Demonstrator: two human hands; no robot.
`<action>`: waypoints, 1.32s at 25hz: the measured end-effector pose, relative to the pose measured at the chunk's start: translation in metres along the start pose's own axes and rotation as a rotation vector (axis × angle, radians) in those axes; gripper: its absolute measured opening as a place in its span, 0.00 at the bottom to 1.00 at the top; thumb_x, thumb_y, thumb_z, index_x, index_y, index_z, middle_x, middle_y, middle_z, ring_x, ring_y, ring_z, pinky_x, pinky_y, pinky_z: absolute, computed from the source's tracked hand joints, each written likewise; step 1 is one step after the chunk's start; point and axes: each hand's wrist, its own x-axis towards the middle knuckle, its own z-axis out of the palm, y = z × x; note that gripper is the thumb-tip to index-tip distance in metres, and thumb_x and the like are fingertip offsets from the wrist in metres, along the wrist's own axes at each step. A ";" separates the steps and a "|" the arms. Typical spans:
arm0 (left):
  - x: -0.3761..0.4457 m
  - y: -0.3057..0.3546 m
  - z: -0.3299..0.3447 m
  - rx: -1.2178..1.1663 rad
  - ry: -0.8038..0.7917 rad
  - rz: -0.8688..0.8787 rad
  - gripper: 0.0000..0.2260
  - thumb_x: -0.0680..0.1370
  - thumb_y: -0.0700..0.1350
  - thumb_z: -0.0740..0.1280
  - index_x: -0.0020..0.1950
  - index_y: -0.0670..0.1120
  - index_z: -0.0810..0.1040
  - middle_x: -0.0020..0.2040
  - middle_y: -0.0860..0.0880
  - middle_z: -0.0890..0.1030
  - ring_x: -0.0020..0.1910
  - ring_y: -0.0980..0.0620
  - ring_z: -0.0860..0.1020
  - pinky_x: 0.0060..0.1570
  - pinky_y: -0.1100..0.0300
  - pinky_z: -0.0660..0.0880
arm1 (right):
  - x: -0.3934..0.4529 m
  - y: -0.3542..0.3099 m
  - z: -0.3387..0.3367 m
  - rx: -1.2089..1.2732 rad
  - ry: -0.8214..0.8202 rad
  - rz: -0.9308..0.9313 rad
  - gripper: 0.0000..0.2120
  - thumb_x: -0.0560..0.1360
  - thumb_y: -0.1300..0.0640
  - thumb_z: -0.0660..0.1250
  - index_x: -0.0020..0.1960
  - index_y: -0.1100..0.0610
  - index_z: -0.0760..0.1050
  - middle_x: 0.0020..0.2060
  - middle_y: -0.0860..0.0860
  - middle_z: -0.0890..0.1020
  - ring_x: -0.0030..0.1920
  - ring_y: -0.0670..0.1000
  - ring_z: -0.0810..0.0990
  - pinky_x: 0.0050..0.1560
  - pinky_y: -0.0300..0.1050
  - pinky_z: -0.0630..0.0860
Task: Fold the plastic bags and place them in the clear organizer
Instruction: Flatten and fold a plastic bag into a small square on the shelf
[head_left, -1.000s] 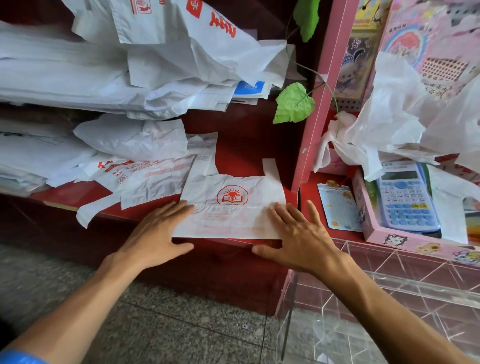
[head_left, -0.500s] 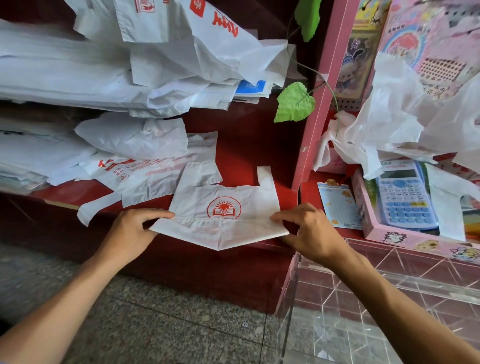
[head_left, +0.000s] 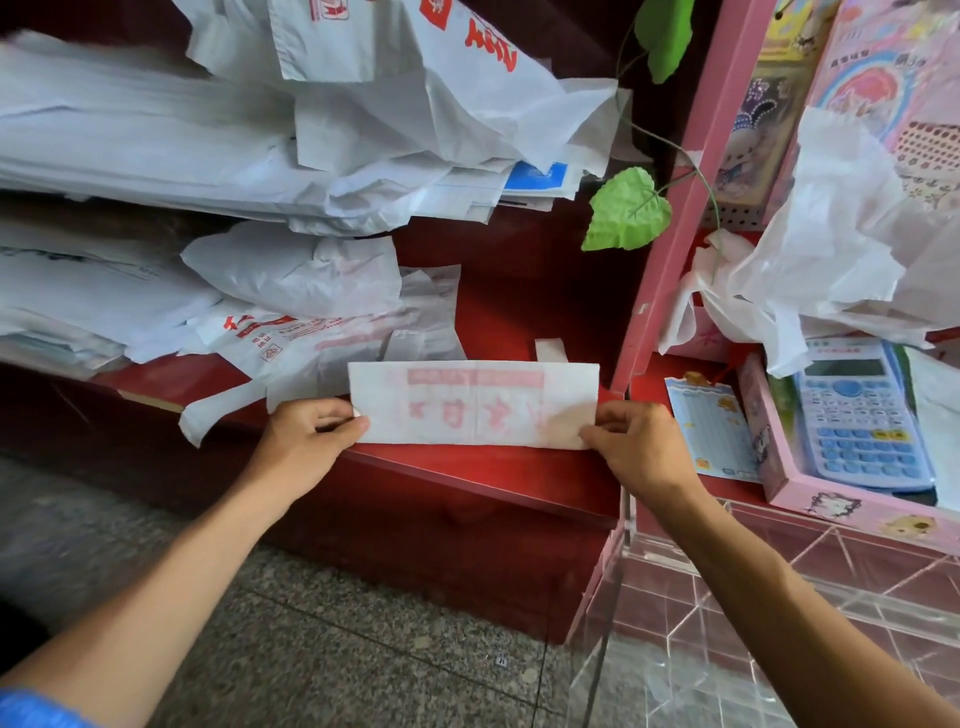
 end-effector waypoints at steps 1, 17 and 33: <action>0.001 0.000 0.002 0.002 0.000 -0.007 0.08 0.76 0.41 0.73 0.43 0.55 0.82 0.43 0.58 0.84 0.46 0.64 0.81 0.47 0.66 0.71 | 0.000 -0.001 0.002 -0.011 0.009 0.024 0.03 0.71 0.53 0.73 0.44 0.48 0.84 0.40 0.45 0.85 0.45 0.50 0.84 0.51 0.54 0.80; -0.002 0.015 0.009 0.345 0.195 0.011 0.04 0.71 0.49 0.76 0.43 0.52 0.82 0.41 0.53 0.83 0.45 0.48 0.82 0.53 0.48 0.78 | -0.010 -0.025 0.007 -0.346 0.229 -0.064 0.01 0.72 0.54 0.67 0.43 0.51 0.77 0.42 0.49 0.81 0.48 0.57 0.77 0.52 0.53 0.72; -0.008 0.029 0.070 0.872 -0.325 0.111 0.28 0.83 0.55 0.47 0.81 0.50 0.43 0.81 0.52 0.40 0.79 0.52 0.38 0.76 0.48 0.36 | -0.015 -0.035 0.044 -0.746 -0.377 -0.302 0.30 0.83 0.45 0.44 0.81 0.55 0.42 0.80 0.52 0.42 0.79 0.52 0.39 0.77 0.50 0.36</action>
